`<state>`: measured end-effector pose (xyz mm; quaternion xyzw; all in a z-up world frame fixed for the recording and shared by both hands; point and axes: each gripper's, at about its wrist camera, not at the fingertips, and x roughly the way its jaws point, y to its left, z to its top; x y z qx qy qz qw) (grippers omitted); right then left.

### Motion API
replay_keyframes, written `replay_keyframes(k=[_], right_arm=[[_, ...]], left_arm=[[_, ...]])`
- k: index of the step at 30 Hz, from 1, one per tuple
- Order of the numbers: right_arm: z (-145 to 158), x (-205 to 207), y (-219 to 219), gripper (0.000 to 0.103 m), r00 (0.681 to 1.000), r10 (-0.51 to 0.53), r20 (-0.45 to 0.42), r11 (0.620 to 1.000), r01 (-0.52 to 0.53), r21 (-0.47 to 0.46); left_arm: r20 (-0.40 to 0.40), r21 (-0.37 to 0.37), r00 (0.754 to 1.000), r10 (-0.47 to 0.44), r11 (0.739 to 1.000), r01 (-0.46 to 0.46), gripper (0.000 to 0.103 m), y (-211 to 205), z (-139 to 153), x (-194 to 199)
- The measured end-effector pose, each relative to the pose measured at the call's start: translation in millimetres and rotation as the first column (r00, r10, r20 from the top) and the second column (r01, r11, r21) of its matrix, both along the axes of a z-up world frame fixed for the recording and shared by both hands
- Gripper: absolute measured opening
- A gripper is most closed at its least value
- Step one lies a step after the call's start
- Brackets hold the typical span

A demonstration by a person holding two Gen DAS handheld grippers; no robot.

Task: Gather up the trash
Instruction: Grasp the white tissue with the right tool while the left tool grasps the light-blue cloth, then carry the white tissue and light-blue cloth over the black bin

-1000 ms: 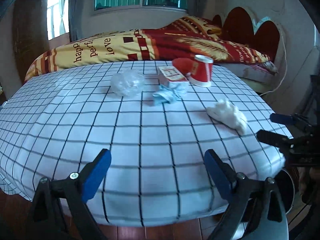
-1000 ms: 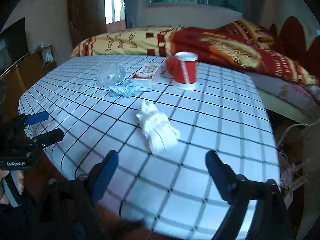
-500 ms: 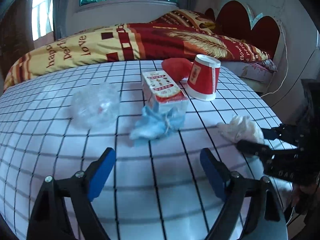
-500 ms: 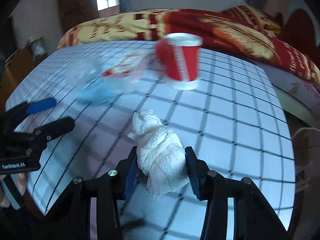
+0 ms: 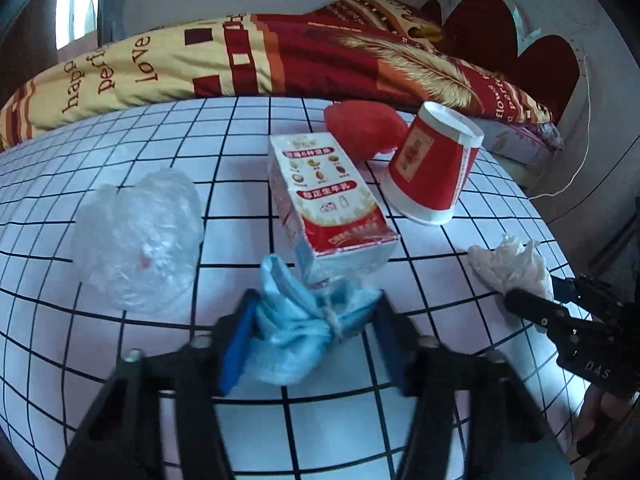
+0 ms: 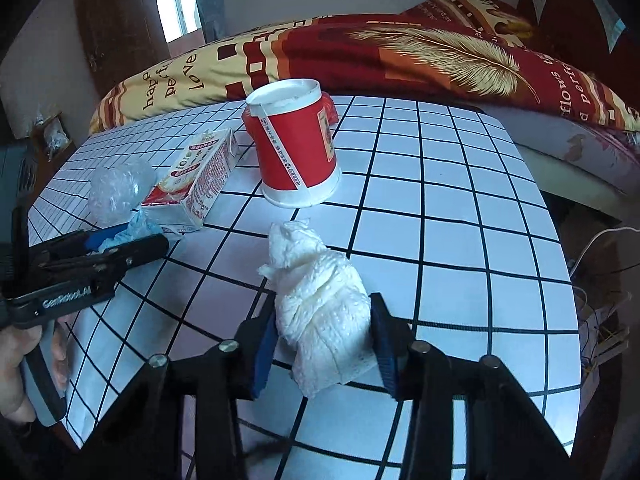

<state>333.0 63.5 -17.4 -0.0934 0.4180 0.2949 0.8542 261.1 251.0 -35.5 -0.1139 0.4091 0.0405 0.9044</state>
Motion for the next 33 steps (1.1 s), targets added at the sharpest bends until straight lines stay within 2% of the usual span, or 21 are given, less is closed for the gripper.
replay_keyframes(k=[3, 15, 24, 33], right_arm=[[3.7, -5.7, -6.2, 0.043, 1.000, 0.003, 0.009, 1.000, -0.003, 0.009], [30.9, -64.5, -52.8, 0.042, 0.997, -0.010, 0.075, 0.999, 0.007, 0.049], [39.6, -105.4, -105.1, 0.042, 0.994, -0.054, 0.097, 0.997, 0.049, 0.056], [45.4, -134.1, -152.5, 0.042, 0.987, -0.109, 0.116, 0.992, 0.102, 0.068]], left_arm=[[0.029, 0.001, 1.000, -0.002, 1.000, 0.002, 0.043, -2.4, 6.2, -12.9], [0.148, 0.065, 0.985, -0.084, 0.995, 0.075, 0.042, -44.8, 33.0, -80.6], [0.170, 0.047, 0.977, -0.126, 0.992, 0.119, 0.042, -78.9, 36.7, -104.1], [0.189, 0.066, 0.961, -0.201, 0.979, 0.192, 0.042, -121.6, 43.7, -121.1]])
